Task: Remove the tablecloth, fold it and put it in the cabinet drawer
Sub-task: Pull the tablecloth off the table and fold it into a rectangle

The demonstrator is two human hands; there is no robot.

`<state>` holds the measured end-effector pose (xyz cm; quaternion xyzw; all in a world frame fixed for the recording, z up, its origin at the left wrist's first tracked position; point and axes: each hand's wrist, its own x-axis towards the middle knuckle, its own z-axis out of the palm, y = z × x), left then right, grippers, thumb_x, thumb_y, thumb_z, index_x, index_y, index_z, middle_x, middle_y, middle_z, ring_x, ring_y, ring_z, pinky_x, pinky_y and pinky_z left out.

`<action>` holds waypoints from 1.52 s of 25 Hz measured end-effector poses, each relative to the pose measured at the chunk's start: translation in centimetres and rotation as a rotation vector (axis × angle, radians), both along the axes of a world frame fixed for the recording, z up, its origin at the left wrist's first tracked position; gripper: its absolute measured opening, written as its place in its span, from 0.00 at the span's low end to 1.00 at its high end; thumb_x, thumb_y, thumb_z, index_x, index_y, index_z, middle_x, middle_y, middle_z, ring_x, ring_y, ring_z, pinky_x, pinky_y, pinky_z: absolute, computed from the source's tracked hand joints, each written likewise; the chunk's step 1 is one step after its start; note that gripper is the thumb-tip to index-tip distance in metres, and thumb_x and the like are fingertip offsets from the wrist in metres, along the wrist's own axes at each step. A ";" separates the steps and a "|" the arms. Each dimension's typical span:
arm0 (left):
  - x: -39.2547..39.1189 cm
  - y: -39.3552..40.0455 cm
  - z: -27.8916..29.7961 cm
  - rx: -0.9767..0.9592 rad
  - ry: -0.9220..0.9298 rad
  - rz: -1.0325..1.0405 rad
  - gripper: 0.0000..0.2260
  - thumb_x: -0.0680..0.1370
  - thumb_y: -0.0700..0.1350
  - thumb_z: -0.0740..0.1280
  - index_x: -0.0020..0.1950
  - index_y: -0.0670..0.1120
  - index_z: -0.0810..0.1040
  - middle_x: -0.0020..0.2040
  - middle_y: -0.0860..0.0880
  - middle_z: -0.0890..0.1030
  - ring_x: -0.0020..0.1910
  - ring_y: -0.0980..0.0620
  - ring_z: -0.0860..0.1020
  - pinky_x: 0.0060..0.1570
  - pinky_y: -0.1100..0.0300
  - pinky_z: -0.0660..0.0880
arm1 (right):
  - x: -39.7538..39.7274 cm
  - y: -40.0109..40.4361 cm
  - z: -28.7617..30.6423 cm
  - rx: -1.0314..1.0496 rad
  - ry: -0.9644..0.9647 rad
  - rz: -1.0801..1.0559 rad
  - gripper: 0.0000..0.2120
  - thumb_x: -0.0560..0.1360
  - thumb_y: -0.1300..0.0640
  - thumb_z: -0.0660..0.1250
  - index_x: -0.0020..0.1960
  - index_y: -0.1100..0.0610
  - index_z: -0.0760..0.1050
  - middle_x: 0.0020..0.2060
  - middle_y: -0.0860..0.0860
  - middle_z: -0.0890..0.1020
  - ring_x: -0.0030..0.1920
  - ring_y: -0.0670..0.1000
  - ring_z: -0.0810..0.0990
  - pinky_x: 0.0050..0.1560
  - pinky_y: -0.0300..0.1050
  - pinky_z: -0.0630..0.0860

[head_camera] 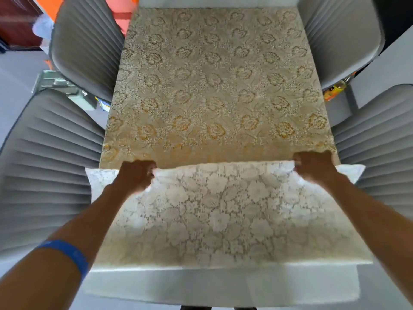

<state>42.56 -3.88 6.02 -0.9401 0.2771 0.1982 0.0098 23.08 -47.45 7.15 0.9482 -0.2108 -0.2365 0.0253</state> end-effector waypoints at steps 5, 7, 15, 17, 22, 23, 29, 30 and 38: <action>2.1 -5.0 1.1 -0.168 -0.407 0.270 0.27 0.73 0.39 0.64 0.72 0.44 0.63 0.70 0.40 0.69 0.67 0.38 0.67 0.70 0.40 0.59 | 4.4 1.3 -0.2 -0.056 -0.328 -0.174 0.31 0.74 0.54 0.67 0.74 0.55 0.59 0.73 0.57 0.64 0.75 0.62 0.59 0.73 0.67 0.52; -2.7 -5.5 0.6 -0.213 -0.257 0.198 0.22 0.75 0.40 0.65 0.69 0.44 0.70 0.66 0.42 0.74 0.62 0.41 0.72 0.63 0.44 0.69 | 2.1 5.3 -0.9 0.068 -0.385 -0.115 0.29 0.74 0.55 0.67 0.72 0.55 0.63 0.71 0.56 0.68 0.73 0.60 0.64 0.73 0.64 0.58; -19.5 1.9 -2.8 -0.059 0.065 -0.146 0.25 0.57 0.36 0.75 0.54 0.40 0.80 0.53 0.39 0.79 0.47 0.38 0.79 0.47 0.48 0.79 | -15.9 15.4 -4.9 0.087 -0.169 0.213 0.32 0.58 0.63 0.72 0.63 0.59 0.78 0.59 0.59 0.81 0.54 0.63 0.81 0.53 0.58 0.76; -19.0 1.8 -2.9 0.020 -0.036 -0.148 0.23 0.56 0.34 0.75 0.51 0.38 0.81 0.48 0.38 0.81 0.42 0.37 0.79 0.42 0.48 0.80 | -15.9 15.1 -5.0 -0.076 -0.151 0.168 0.27 0.61 0.67 0.72 0.60 0.62 0.79 0.53 0.61 0.82 0.46 0.63 0.81 0.48 0.58 0.75; -18.3 1.5 -3.4 0.027 -0.054 -0.170 0.19 0.54 0.33 0.78 0.43 0.39 0.82 0.37 0.41 0.81 0.32 0.41 0.79 0.21 0.56 0.76 | -15.3 14.2 -5.1 -0.201 -0.163 0.150 0.11 0.65 0.71 0.62 0.44 0.62 0.78 0.36 0.59 0.79 0.35 0.60 0.78 0.47 0.58 0.74; -18.8 1.7 -3.4 0.026 -0.039 -0.148 0.20 0.53 0.34 0.79 0.43 0.39 0.82 0.37 0.42 0.81 0.31 0.41 0.80 0.20 0.57 0.76 | -15.6 14.4 -4.8 -0.179 -0.153 0.148 0.11 0.64 0.71 0.62 0.43 0.62 0.78 0.34 0.58 0.78 0.34 0.60 0.78 0.46 0.58 0.74; -25.5 4.5 -2.6 0.115 0.043 -0.025 0.19 0.74 0.40 0.66 0.65 0.44 0.73 0.57 0.44 0.77 0.54 0.44 0.76 0.43 0.52 0.78 | -22.2 16.8 -3.3 -0.082 -0.189 0.096 0.09 0.59 0.68 0.63 0.37 0.62 0.78 0.29 0.58 0.77 0.28 0.59 0.77 0.39 0.54 0.75; -27.0 4.9 -2.0 0.131 0.068 -0.023 0.19 0.72 0.40 0.68 0.63 0.44 0.75 0.55 0.44 0.78 0.52 0.44 0.77 0.40 0.53 0.78 | -23.9 17.4 -3.2 -0.067 -0.190 0.090 0.09 0.59 0.67 0.62 0.36 0.62 0.78 0.28 0.57 0.77 0.27 0.59 0.77 0.38 0.54 0.75; -28.9 5.2 0.0 0.095 0.386 0.161 0.23 0.72 0.41 0.65 0.67 0.52 0.70 0.65 0.51 0.72 0.64 0.49 0.70 0.61 0.55 0.72 | -27.3 18.2 -1.8 0.106 0.016 0.185 0.16 0.51 0.57 0.76 0.38 0.58 0.78 0.32 0.54 0.79 0.31 0.58 0.78 0.32 0.54 0.76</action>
